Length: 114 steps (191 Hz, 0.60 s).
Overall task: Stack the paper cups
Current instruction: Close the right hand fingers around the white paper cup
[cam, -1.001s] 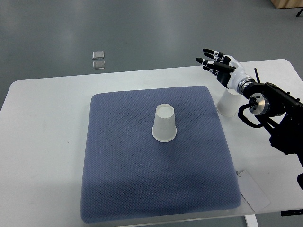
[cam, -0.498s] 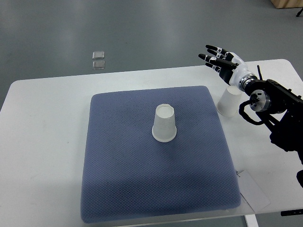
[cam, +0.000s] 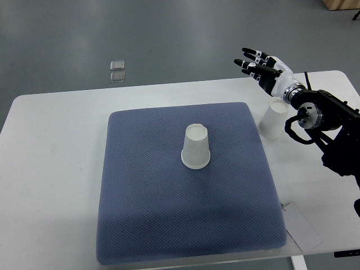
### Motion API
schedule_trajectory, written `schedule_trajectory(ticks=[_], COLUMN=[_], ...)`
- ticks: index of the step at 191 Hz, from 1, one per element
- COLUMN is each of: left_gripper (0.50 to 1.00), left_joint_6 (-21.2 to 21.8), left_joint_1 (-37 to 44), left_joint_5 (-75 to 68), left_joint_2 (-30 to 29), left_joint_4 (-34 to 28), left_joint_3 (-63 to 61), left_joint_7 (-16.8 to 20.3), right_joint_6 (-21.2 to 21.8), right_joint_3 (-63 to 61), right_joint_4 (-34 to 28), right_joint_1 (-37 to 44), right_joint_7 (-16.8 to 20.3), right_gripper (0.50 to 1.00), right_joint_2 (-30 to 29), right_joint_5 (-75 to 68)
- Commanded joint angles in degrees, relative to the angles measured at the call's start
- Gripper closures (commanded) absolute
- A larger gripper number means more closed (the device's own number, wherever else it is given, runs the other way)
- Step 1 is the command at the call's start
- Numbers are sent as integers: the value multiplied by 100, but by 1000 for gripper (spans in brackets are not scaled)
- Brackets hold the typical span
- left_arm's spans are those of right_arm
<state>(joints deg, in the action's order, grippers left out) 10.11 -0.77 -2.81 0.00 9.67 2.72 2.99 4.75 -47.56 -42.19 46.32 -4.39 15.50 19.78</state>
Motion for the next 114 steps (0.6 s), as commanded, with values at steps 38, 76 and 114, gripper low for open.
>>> schedule_trajectory(ticks=[38, 76, 114], left_gripper=[500, 500, 500], left_joint_6=[0, 0, 0], left_joint_1=[-2, -2, -2], left_joint_5=[-1, -1, -1], left_joint_2=[0, 0, 0], left_joint_4=[0, 0, 0], left_joint_3=[0, 0, 0], left_joint_7=[0, 0, 0], right_joint_6=[747, 843, 755], right_joint_3=[1126, 2005, 2444], right_joint_4=[-62, -193, -264], right_joint_1=[307, 624, 747], right_joint_7=[-519, -923, -1204], right_gripper=[597, 599, 599], right_joint_2=[1034, 1588, 1772], right_joint_5=[1617, 2996, 4314])
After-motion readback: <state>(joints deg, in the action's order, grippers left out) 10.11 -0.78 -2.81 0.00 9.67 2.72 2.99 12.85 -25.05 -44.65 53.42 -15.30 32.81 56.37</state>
